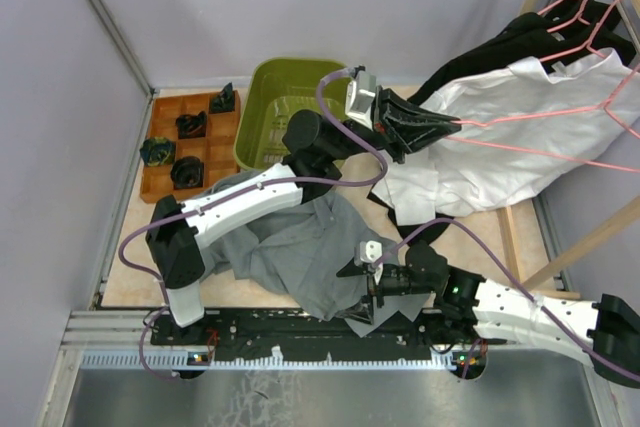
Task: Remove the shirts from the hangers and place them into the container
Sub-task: Place the hanger at the clothesline.
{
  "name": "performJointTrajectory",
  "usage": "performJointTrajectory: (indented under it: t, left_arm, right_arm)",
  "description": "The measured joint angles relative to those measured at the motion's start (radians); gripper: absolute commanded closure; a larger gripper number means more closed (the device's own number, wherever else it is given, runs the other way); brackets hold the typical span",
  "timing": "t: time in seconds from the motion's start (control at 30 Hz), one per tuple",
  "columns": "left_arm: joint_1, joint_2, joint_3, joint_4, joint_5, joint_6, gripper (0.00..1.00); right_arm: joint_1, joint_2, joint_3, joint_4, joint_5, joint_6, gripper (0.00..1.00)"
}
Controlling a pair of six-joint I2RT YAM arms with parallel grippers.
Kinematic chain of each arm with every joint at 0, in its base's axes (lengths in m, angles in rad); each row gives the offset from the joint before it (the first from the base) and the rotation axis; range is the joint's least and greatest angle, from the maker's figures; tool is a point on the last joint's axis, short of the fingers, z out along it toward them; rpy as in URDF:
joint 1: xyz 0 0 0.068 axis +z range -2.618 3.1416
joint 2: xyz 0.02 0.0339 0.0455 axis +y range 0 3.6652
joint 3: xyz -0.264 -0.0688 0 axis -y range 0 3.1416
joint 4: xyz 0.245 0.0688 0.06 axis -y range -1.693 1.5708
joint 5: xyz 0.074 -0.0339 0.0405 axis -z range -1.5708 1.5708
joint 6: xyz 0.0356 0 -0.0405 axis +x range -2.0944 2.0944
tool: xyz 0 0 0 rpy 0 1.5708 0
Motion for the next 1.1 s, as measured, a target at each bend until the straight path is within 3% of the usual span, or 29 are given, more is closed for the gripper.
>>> performJointTrajectory:
  t: [0.53,0.63,0.87,1.1]
  left_arm:
    - [-0.007,0.052,0.1,-0.098,0.013,-0.004,1.0]
    - [-0.009,0.061,0.099,-0.141,0.018,-0.004,0.96]
    - [-0.011,0.06,0.09,-0.158,0.019,-0.004,0.38]
    - [-0.011,-0.042,-0.029,-0.236,-0.024,0.089,0.01]
  right_arm:
    - [0.0,0.026,0.002,-0.02,0.005,-0.001,0.06]
    - [0.0,0.026,0.002,-0.024,0.008,-0.002,0.06]
    - [0.0,0.045,0.004,-0.031,0.013,-0.009,0.06]
    - [0.0,0.046,0.014,-0.039,0.086,-0.007,0.06]
